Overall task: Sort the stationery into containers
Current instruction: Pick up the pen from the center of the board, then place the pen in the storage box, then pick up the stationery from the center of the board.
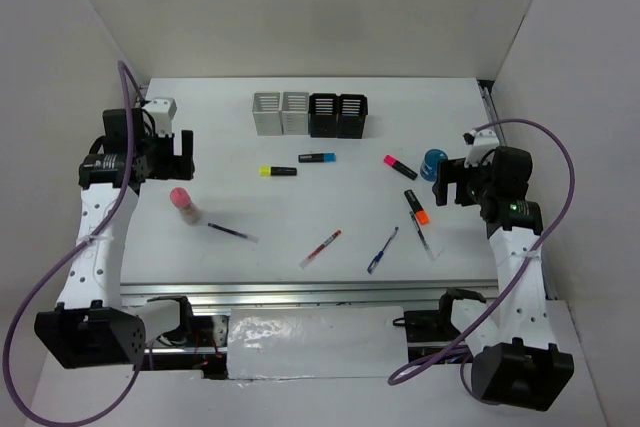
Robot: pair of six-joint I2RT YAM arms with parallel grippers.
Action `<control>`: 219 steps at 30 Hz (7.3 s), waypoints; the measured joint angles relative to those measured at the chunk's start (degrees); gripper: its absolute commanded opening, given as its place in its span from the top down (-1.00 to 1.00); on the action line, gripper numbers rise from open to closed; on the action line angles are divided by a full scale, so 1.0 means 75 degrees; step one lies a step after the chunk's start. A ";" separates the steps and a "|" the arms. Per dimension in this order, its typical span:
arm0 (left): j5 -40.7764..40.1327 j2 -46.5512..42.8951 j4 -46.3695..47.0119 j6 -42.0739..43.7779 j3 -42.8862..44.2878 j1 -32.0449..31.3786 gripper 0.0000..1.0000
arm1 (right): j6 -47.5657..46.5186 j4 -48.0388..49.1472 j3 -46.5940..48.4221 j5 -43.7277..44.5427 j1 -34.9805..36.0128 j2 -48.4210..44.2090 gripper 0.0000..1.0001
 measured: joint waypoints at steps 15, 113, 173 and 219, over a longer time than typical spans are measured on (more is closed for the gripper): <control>0.0297 -0.0361 0.0230 0.0729 -0.1215 0.0382 -0.97 | -0.0012 0.0009 -0.0289 -0.0052 0.0000 -0.0096 -1.00; 0.0309 0.8011 0.3844 0.0597 0.6781 -0.4124 0.76 | -0.0216 0.0793 -0.0323 0.0070 0.0000 0.1288 -0.97; -0.0268 0.8617 0.4937 0.0787 0.6668 -0.4462 -0.76 | 0.0146 0.1591 -0.0125 0.0239 0.0000 0.2247 -1.00; 0.3188 0.4269 0.4307 0.0358 0.1676 -0.3413 -0.99 | 0.0175 0.1160 0.3110 -0.0664 0.0784 0.5692 0.81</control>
